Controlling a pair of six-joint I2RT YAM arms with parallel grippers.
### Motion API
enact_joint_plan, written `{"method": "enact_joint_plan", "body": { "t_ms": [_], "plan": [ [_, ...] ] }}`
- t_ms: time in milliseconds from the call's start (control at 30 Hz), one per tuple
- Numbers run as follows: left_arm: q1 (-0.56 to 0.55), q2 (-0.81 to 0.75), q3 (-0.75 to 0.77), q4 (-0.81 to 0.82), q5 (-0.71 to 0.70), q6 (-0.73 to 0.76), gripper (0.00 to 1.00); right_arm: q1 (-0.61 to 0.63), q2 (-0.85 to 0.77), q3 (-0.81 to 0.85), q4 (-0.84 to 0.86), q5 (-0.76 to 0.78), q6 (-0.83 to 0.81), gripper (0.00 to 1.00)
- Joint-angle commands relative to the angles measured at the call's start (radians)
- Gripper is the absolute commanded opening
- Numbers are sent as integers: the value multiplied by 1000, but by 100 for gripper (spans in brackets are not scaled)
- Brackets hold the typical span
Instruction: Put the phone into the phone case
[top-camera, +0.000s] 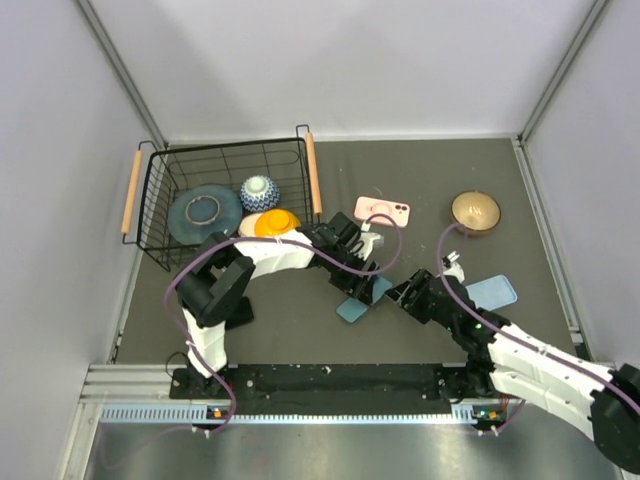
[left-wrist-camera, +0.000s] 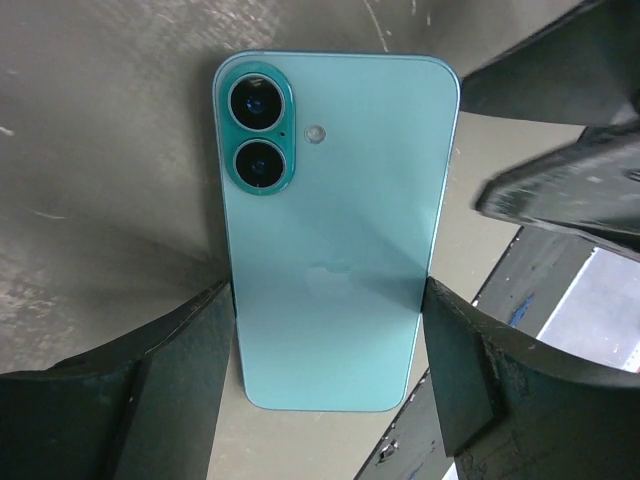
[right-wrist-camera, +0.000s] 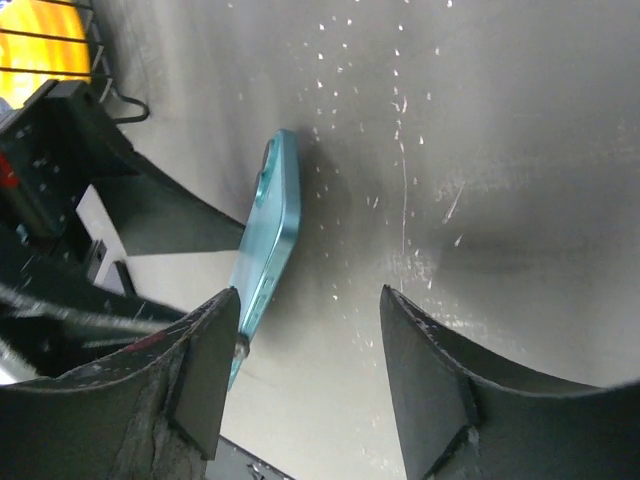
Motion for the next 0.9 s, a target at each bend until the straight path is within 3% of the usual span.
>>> {"method": "enact_joint_plan", "body": {
  "t_ms": [0, 133, 267, 467, 533, 567, 600, 733, 867],
  "plan": [
    [-1, -19, -31, 40, 62, -10, 48, -11, 123, 72, 155, 29, 90, 55],
    [1, -22, -45, 58, 74, -13, 48, -10, 200, 112, 139, 56, 127, 47],
    [1, -32, -64, 77, 87, -13, 49, -10, 242, 111, 167, 69, 149, 33],
    [1, -38, -74, 100, 102, -8, 50, -10, 275, 111, 176, 86, 158, 22],
    [-1, -42, -76, 103, 101, -7, 50, -10, 275, 108, 181, 86, 167, 16],
    [1, -50, -76, 103, 94, -5, 52, -10, 274, 106, 179, 84, 170, 7],
    [-1, -58, -79, 101, 82, -4, 56, -11, 269, 108, 175, 86, 173, 0],
    [-1, -113, -102, 115, -54, 24, 75, -11, 242, 106, 133, 110, 209, 0],
    [-19, -185, -107, 109, -206, 56, 80, -10, 217, 94, 112, 145, 236, 0]
  ]
}}
